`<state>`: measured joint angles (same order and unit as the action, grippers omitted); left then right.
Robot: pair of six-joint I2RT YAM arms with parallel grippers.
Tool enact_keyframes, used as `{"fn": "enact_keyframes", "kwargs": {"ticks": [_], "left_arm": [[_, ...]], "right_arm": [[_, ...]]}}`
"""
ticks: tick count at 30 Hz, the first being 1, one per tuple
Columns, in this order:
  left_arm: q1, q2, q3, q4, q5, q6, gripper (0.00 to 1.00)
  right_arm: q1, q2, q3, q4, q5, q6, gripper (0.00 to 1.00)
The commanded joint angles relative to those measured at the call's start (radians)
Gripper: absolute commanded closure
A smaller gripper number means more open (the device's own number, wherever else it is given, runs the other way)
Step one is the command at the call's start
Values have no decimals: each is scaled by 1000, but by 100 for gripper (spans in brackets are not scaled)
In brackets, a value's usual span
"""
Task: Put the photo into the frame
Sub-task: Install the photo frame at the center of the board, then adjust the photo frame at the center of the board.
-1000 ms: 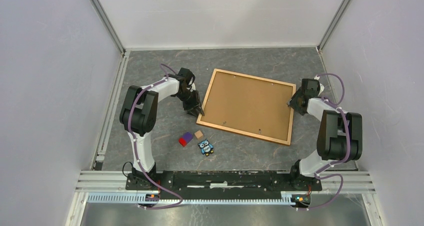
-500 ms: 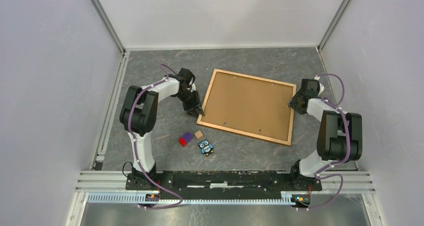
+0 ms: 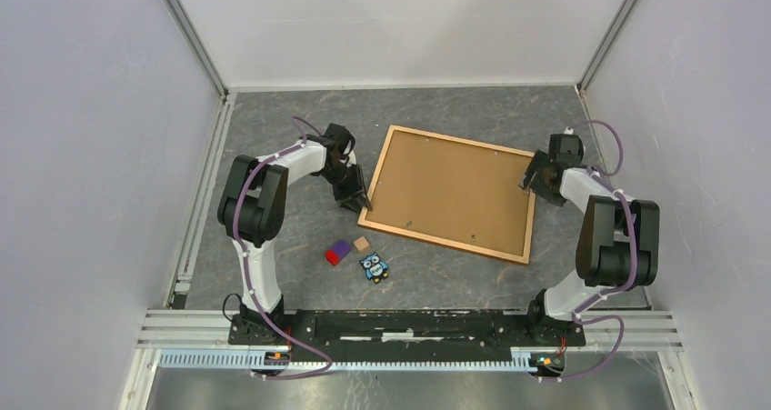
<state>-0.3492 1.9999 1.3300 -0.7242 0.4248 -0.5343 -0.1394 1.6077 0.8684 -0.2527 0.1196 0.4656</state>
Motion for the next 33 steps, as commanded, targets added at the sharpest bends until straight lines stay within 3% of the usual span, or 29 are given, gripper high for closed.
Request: {"fn": "enact_keyframes", "kwargs": {"ticks": [1,10,18,28,33], "left_arm": [[-6,-4,-15,10,25,-27,95],[-6,-16,-24,30,37,-39,93],[-64,-72,-76,86,33,-73,87],[-245,-118,-153,181,51,-188,85],[-391,-138,-154,249,1,-263,84]], "right_arm": [[1,-43,90,-126,48,-204,21],[13,-289,-186,-7,-111,-284,12],[11,-198,-176,28,-166,-251,11],[12,-78,-87,76,-136,-221,13],[12,-7,-47,189,-100,-233,13]]}}
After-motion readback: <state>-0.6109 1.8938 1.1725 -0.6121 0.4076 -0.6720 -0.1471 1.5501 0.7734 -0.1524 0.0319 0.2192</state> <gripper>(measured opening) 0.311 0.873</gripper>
